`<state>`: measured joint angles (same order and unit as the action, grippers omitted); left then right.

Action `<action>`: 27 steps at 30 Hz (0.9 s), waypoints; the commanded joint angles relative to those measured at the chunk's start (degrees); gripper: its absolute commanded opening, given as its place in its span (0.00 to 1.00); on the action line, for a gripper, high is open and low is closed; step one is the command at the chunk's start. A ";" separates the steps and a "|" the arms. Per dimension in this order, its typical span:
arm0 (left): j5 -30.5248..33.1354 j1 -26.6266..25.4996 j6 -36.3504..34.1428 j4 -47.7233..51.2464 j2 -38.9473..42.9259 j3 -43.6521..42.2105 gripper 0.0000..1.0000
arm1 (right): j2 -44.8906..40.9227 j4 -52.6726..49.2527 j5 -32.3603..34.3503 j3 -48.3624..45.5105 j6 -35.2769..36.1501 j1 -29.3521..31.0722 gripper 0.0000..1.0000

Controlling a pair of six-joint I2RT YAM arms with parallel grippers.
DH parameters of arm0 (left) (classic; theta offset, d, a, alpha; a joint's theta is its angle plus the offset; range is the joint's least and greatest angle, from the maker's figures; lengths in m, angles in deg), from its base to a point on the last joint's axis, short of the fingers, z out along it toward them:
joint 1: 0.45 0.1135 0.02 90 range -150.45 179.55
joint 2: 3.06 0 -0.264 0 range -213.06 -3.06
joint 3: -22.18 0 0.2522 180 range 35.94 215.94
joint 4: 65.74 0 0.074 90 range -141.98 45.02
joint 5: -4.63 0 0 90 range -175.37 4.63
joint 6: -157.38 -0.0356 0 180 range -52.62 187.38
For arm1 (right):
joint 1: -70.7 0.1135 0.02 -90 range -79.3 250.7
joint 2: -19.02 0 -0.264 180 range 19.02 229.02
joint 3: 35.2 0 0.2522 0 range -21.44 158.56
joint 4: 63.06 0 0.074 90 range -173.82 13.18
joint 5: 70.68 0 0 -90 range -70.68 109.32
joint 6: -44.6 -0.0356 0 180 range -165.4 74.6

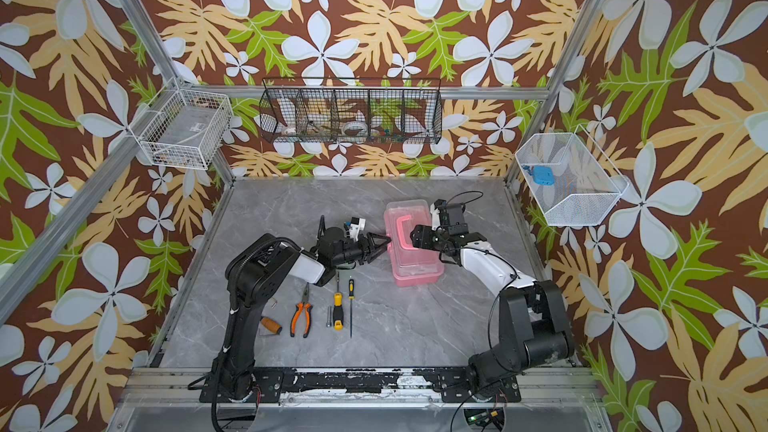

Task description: Pack the tool kit

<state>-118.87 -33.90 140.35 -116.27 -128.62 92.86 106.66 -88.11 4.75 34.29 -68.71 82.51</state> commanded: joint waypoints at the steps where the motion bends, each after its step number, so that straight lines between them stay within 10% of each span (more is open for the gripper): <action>1: -1.14 -0.03 1.67 -5.29 -0.93 -0.43 0.59 | 1.26 -7.19 -4.51 0.24 -1.65 0.23 0.79; 11: -0.55 -0.03 3.03 -8.60 -3.61 0.52 0.70 | 1.47 -7.35 -5.95 0.26 -2.47 0.25 0.79; 27: 0.77 -0.44 13.37 -24.77 -9.52 1.81 0.59 | 3.23 -7.26 -8.77 0.22 -3.21 0.23 0.78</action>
<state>-117.47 -33.79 152.42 -135.55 -138.10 93.87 108.63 -87.24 2.92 35.18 -69.15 82.41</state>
